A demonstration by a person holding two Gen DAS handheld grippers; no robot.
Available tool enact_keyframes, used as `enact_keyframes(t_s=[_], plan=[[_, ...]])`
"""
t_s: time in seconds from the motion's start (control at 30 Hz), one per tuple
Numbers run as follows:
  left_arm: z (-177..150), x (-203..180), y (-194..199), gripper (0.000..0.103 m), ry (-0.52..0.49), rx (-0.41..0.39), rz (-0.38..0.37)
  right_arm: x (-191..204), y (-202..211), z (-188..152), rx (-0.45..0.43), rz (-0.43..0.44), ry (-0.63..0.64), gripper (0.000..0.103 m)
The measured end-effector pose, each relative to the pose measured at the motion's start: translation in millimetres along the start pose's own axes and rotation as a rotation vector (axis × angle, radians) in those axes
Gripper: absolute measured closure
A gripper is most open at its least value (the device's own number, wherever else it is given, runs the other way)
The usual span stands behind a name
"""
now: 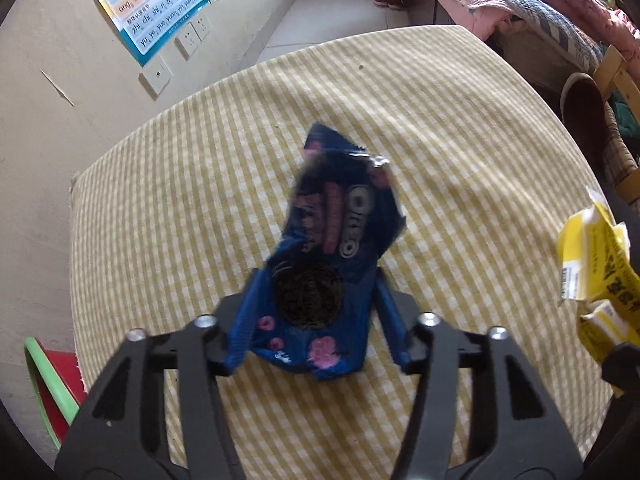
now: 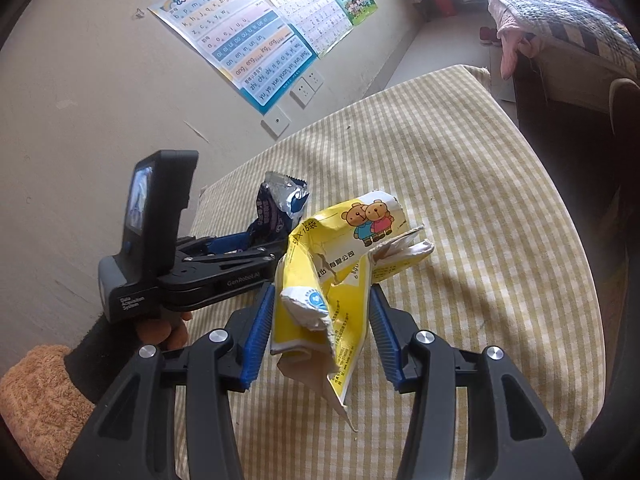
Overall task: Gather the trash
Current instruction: 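Grasp the blue Oreo wrapper with the left gripper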
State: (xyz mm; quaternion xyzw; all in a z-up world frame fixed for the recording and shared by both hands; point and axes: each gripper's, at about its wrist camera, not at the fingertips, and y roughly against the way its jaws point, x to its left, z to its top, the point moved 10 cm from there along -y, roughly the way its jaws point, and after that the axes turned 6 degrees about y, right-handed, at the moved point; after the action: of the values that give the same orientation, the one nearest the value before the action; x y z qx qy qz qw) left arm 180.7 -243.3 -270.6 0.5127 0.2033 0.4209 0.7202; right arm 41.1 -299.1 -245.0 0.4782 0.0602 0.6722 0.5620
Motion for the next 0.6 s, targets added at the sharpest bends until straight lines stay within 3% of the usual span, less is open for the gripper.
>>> enact_keyframes(t_s=[0.07,0.17,0.6], plan=[[-4,3,7,0.074,0.027,-0.016,-0.008,1,-1,-1,0.001,-0.001,0.01,0.057],[-15,13,19,0.077,0.094,-0.033,-0.019,3,-1,0,-0.002,0.001,0.017,0.057],[-83,45,54,0.078,0.306,-0.035,-0.072,23,-16,-11,0.05,0.016,0.09,0.057]])
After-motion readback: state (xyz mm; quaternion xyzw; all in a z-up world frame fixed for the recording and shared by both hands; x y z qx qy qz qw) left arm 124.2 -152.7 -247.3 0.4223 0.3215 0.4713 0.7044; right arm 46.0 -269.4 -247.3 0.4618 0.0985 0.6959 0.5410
